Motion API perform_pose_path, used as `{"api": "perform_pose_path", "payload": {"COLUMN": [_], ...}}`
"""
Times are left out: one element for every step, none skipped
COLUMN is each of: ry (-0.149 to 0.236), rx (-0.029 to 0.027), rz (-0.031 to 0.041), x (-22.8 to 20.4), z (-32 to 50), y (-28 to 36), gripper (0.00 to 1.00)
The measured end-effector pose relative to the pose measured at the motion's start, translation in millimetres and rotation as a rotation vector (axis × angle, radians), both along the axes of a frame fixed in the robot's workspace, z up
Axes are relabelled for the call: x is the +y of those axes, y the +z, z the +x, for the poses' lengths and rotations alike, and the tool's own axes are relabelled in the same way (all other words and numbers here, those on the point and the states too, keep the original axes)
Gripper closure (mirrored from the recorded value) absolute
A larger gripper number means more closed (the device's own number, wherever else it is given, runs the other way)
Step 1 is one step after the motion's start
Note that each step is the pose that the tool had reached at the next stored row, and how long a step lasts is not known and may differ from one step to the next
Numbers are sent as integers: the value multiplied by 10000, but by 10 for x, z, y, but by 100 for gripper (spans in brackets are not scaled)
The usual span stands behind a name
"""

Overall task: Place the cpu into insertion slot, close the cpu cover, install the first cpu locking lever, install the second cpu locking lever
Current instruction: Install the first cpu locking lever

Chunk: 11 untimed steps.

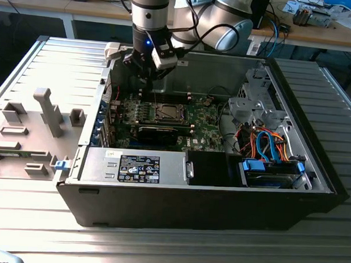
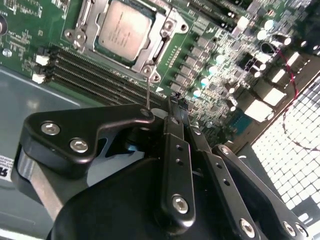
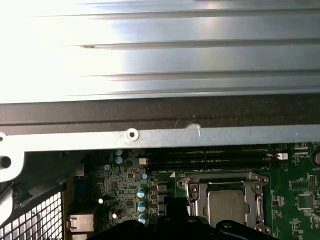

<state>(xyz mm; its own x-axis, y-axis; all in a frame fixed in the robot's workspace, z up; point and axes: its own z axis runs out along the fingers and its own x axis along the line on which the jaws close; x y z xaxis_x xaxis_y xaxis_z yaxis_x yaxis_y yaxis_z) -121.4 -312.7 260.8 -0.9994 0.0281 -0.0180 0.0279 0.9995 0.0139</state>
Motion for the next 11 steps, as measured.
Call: {"api": "perform_pose_path", "payload": {"ry": [30, 59, 113, 218, 308, 313, 314, 314, 314, 314, 315], "rx": [3, 7, 8, 7, 8, 8, 11, 11, 10, 10, 11], "rz": [44, 107, 261, 314, 318, 317, 313, 312, 311, 311, 311], "x": [3, 4, 6, 10, 10, 10, 10, 10, 10, 10, 10], "z": [0, 0, 0, 0, 0, 1, 1, 1, 1, 1, 2], "y": [0, 1, 1, 0, 0, 0, 1, 1, 1, 1, 1], "gripper": [89, 89, 89, 89, 89, 89, 89, 89, 89, 89, 89]}}
